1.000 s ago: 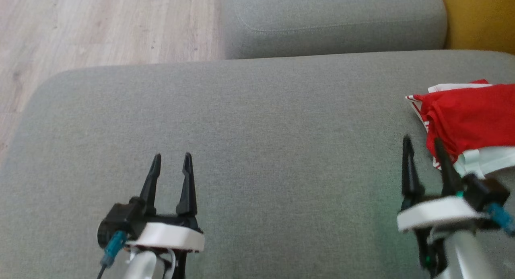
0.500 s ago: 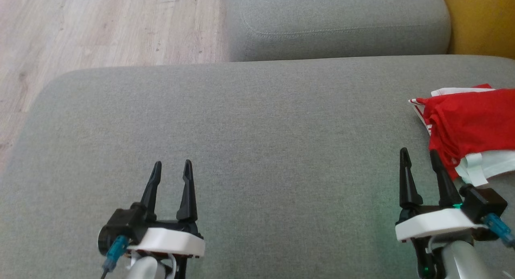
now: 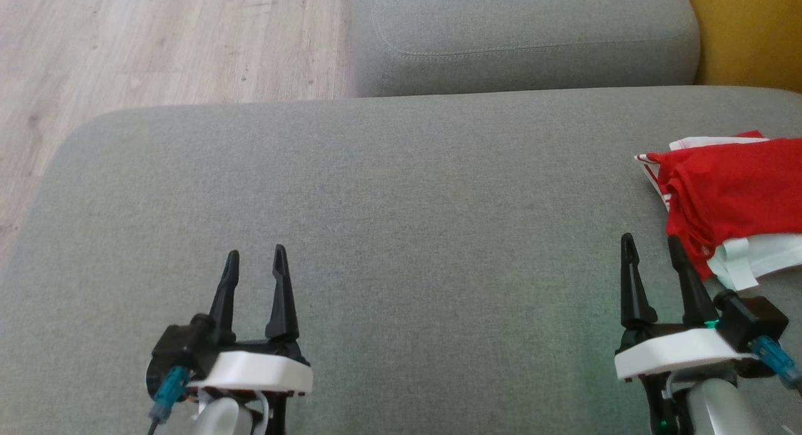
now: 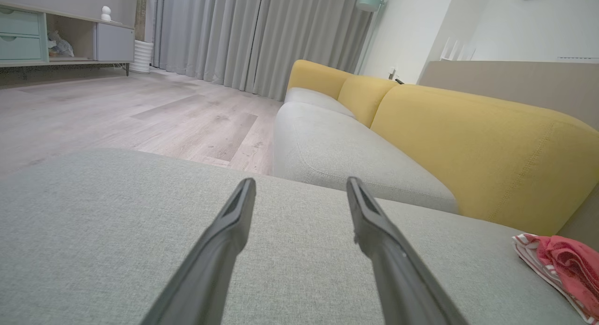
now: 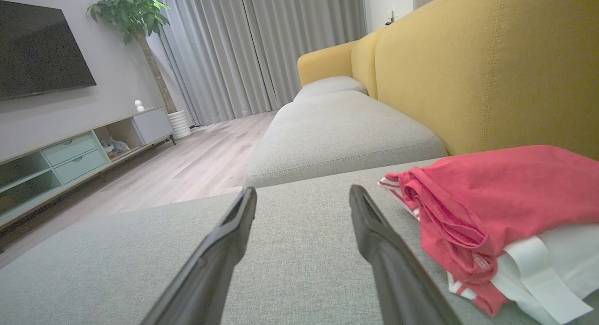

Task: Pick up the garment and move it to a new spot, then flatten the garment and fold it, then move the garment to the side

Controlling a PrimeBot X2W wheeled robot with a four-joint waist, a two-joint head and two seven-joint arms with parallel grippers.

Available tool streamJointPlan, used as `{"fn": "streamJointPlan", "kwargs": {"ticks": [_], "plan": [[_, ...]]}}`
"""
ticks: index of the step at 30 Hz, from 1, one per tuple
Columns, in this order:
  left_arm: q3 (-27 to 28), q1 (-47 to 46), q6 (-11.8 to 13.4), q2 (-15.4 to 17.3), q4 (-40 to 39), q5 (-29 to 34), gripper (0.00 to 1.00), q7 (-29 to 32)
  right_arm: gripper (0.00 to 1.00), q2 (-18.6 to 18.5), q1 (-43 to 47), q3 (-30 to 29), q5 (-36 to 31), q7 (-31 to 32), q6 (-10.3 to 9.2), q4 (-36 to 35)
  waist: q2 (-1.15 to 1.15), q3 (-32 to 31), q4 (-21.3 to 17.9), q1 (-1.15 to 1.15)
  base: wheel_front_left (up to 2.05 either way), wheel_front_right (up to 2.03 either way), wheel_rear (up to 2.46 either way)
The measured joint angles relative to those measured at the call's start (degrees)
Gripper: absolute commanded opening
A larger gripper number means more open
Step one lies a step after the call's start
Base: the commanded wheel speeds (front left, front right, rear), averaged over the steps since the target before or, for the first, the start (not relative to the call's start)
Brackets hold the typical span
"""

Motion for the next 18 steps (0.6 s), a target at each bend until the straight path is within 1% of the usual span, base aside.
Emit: {"fn": "streamJointPlan", "kwargs": {"ticks": [9,13,14,18], "plan": [[0.4,0.0,-0.2,0.0,-0.4,-1.4,1.00,0.0,1.00,0.0,0.0,0.5,0.0,0.0,-0.01,0.0,0.00,0.2,-0.5,0.00,0.00,0.00,0.00],[0.3,0.0,-0.2,0.0,-0.2,-3.1,1.00,0.0,1.00,0.0,0.0,0.7,0.0,0.0,-0.01,0.0,0.00,0.3,-0.6,0.00,0.00,0.00,0.00],[0.3,0.1,-0.2,0.0,0.2,-3.3,0.00,0.0,0.00,0.0,0.0,0.7,0.0,0.0,-0.01,0.4,0.00,0.3,-0.6,0.00,0.00,0.00,0.00],[0.2,2.1,-0.2,0.0,3.6,-3.4,0.00,0.1,0.00,0.1,1.6,0.8,0.1,0.3,-0.01,3.9,0.00,0.3,-0.7,0.00,0.00,0.00,0.00]]}}
